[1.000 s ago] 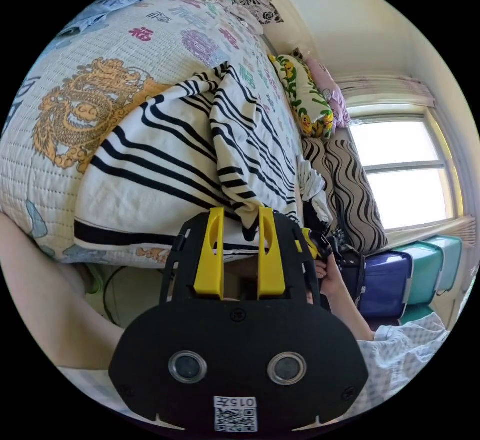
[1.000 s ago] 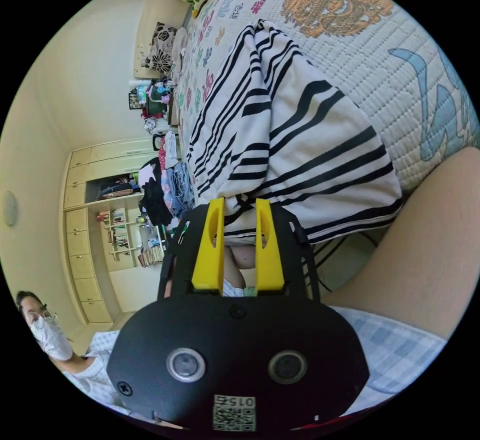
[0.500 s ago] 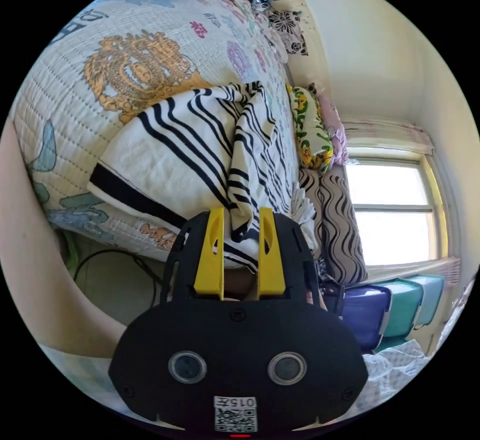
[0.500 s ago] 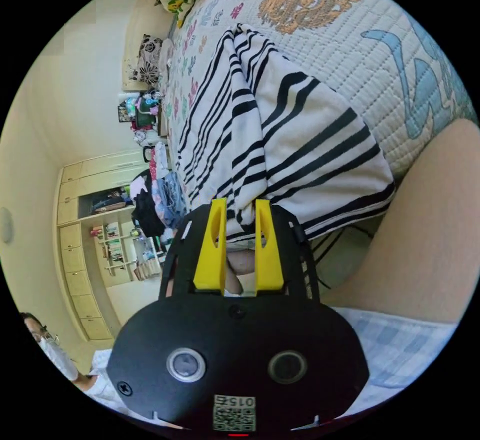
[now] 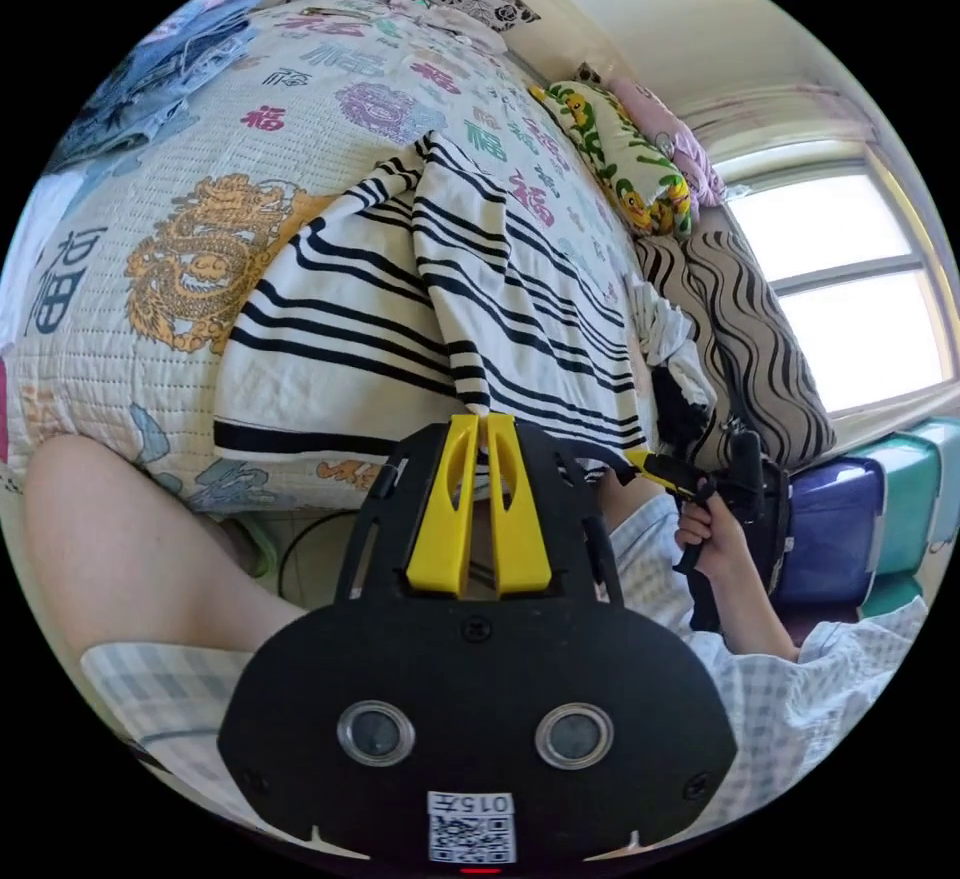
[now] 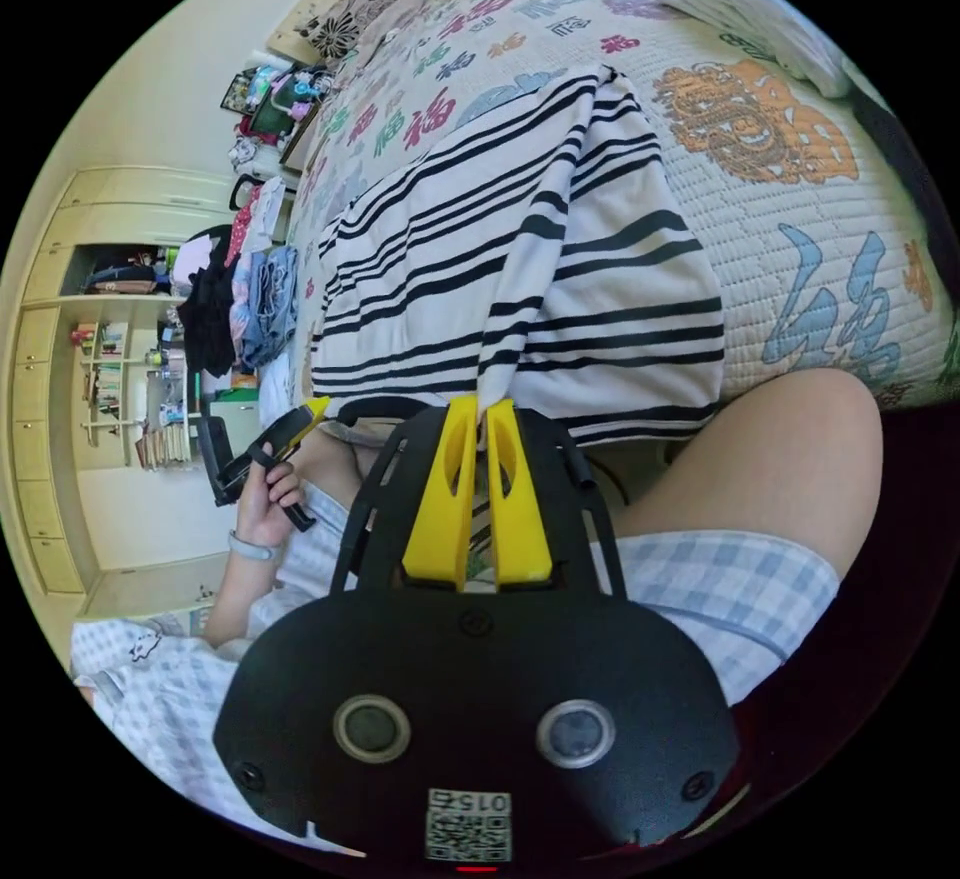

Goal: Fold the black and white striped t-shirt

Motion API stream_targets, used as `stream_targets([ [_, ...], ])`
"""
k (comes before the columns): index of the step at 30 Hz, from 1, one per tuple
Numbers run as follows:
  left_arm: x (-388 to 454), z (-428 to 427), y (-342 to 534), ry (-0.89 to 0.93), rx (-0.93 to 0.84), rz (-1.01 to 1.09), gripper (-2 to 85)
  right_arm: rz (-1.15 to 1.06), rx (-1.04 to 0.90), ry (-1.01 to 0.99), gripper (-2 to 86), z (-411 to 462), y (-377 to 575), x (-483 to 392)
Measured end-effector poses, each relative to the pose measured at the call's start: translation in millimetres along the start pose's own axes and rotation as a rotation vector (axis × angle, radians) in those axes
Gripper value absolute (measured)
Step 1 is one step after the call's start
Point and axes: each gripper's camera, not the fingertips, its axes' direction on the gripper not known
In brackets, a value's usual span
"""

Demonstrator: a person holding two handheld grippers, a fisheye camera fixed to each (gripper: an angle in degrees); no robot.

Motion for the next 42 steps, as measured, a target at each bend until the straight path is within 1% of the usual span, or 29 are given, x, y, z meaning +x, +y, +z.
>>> stream_targets([
  [3, 3.0, 19.1, -3.6, -0.069, -0.062, 0.011, 0.2, 0.021, -0.047, 0.039, 1.1, 21.2, -4.7, 0.9],
  [5, 2.8, 27.5, -8.8, -0.073, -0.096, -0.007, 1.0, 0.034, -0.068, 0.046, 1.7, 28.8, -10.7, -0.1],
  [8, 12.2, 19.2, -17.3, -0.103, -0.111, 0.0, 5.1, 0.019, -0.041, 0.059, 4.6, 22.8, -18.2, -3.2],
  [10, 22.6, -0.1, -22.1, -0.171, -0.061, 0.046, 7.3, 0.011, 0.026, 0.1, 5.9, 8.0, -22.5, -1.9],
  [12, 29.2, -29.8, -42.5, -0.218, 0.036, 0.076, 8.3, 0.016, 0.124, 0.148, 6.4, -15.4, -37.8, 5.6],
  [13, 29.2, -36.1, -51.5, -0.209, 0.058, 0.079, 8.5, 0.018, 0.144, 0.147, 6.4, -20.7, -44.1, 8.1],
  [15, 26.3, -49.4, -99.2, -0.167, 0.12, 0.079, 9.3, 0.021, 0.194, 0.101, 7.1, -36.2, -78.8, 17.9],
  [17, 23.5, -45.1, -141.8, -0.17, 0.133, 0.082, 10.0, 0.021, 0.213, 0.095, 7.7, -41.2, -109.8, 22.2],
  [19, 19.8, -31.3, -184.0, -0.17, 0.113, 0.069, 10.4, 0.031, 0.221, 0.112, 8.1, -42.4, -141.4, 24.6],
  [21, 13.4, -7.3, -230.5, -0.133, 0.075, 0.045, 10.6, 0.058, 0.221, 0.12, 8.2, -38.6, -181.5, 29.1],
  [22, 11.2, -1.1, -239.7, -0.116, 0.07, 0.041, 10.7, 0.069, 0.219, 0.118, 8.2, -36.5, -190.6, 30.9],
  [24, 0.5, 21.1, -266.0, -0.07, 0.053, 0.019, 10.8, 0.104, 0.168, 0.04, 8.3, -21.3, -223.5, 39.3],
  [26, -4.6, 32.8, -278.7, -0.062, 0.038, 0.005, 10.7, 0.121, 0.105, 0.024, 8.2, -5.2, -244.1, 42.7],
  [28, -7.4, 40.6, -287.9, -0.039, 0.026, 0.001, 10.0, 0.12, 0.059, 0.064, 8.0, 10.6, -261.0, 42.9],
  [32, -14.1, 47.0, -301.0, 0.007, -0.017, 0.008, 4.0, 0.14, 0.005, -0.044, 4.3, 33.6, -286.5, 48.2],
  [33, -15.1, 43.0, -302.3, 0.011, -0.004, 0.006, 2.2, 0.141, 0.01, -0.052, 3.0, 34.8, -289.1, 49.0],
  [35, -13.6, 33.4, -302.0, 0.006, 0.031, 0.023, 1.2, 0.122, 0.043, -0.036, 1.6, 32.8, -289.5, 46.4],
  [38, -14.2, 23.9, -302.5, -0.014, 0.05, 0.043, 0.8, 0.13, 0.099, -0.075, 0.4, 31.1, -287.1, 44.6],
  [40, -19.1, 22.4, -305.6, -0.001, 0.056, 0.029, 0.7, 0.154, 0.131, -0.085, 0.0, 33.7, -286.6, 45.8],
  [42, -29.2, 25.6, -308.9, 0.043, 0.062, -0.03, 0.8, 0.212, 0.156, -0.135, -0.3, 45.0, -287.8, 50.3],
])
